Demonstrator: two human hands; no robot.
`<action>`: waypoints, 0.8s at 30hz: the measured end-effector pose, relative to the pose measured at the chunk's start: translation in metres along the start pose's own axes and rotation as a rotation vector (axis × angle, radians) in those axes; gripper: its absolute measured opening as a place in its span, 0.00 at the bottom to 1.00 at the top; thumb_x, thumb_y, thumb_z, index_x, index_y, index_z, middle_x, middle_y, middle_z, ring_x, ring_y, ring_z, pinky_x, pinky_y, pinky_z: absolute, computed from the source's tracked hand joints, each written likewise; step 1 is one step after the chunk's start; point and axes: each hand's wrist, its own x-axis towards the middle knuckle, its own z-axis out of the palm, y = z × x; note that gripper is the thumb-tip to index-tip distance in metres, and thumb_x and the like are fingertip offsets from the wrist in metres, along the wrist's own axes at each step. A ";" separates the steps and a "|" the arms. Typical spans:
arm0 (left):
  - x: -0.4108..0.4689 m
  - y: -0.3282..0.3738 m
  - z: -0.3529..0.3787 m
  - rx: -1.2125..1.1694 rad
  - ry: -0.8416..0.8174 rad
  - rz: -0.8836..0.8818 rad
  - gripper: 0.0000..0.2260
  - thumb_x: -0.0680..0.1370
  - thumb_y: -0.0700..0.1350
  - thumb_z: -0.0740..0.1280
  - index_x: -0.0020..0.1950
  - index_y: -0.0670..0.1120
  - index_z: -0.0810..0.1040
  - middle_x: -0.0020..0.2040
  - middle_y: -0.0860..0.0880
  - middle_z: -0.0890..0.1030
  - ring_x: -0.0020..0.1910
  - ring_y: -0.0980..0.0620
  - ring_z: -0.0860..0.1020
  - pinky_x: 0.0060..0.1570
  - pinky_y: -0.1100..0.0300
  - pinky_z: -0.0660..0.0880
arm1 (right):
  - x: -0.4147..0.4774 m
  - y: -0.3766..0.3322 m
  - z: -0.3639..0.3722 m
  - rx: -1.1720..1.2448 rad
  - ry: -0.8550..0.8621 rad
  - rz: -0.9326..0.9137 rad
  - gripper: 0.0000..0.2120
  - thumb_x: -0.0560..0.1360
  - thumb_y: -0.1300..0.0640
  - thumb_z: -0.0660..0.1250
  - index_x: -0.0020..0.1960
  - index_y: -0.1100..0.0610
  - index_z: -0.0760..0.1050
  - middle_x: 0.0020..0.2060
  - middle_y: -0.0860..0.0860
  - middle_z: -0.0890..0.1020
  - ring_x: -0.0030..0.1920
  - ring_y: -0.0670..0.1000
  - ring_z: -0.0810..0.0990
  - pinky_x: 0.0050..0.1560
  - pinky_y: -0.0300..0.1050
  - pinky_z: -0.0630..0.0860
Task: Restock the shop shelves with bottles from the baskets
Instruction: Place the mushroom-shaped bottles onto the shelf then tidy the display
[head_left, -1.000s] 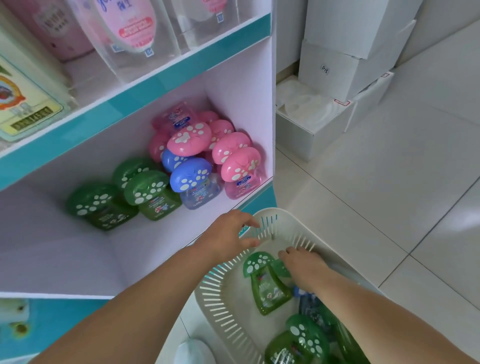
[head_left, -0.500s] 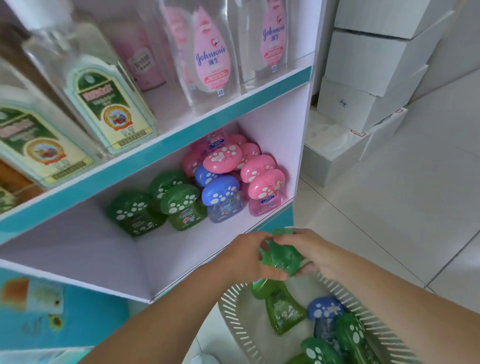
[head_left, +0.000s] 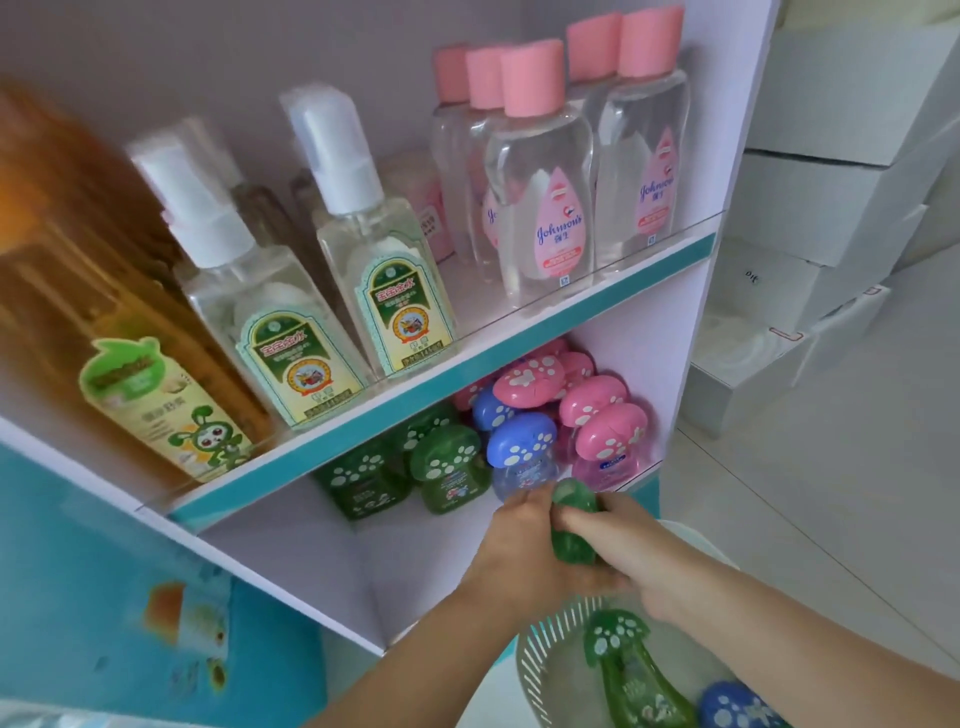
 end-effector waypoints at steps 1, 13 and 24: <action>0.000 -0.004 -0.005 -0.005 0.021 -0.045 0.35 0.54 0.60 0.75 0.59 0.53 0.73 0.53 0.53 0.78 0.51 0.55 0.77 0.52 0.62 0.75 | 0.000 -0.002 0.007 0.004 -0.020 0.002 0.07 0.68 0.52 0.72 0.44 0.54 0.81 0.37 0.51 0.85 0.39 0.49 0.84 0.37 0.44 0.81; 0.018 -0.069 -0.066 0.090 0.144 -0.296 0.31 0.69 0.43 0.74 0.70 0.49 0.68 0.61 0.47 0.77 0.57 0.52 0.76 0.51 0.71 0.68 | 0.024 -0.034 0.022 -0.072 -0.190 -0.066 0.23 0.74 0.59 0.68 0.68 0.53 0.67 0.55 0.49 0.76 0.48 0.49 0.78 0.50 0.44 0.77; 0.046 -0.093 -0.060 0.242 0.126 -0.303 0.30 0.72 0.41 0.72 0.72 0.45 0.66 0.67 0.44 0.71 0.65 0.47 0.71 0.67 0.61 0.64 | 0.044 -0.010 -0.021 -0.062 -0.087 0.019 0.18 0.75 0.61 0.66 0.64 0.53 0.71 0.49 0.52 0.79 0.44 0.50 0.80 0.53 0.47 0.78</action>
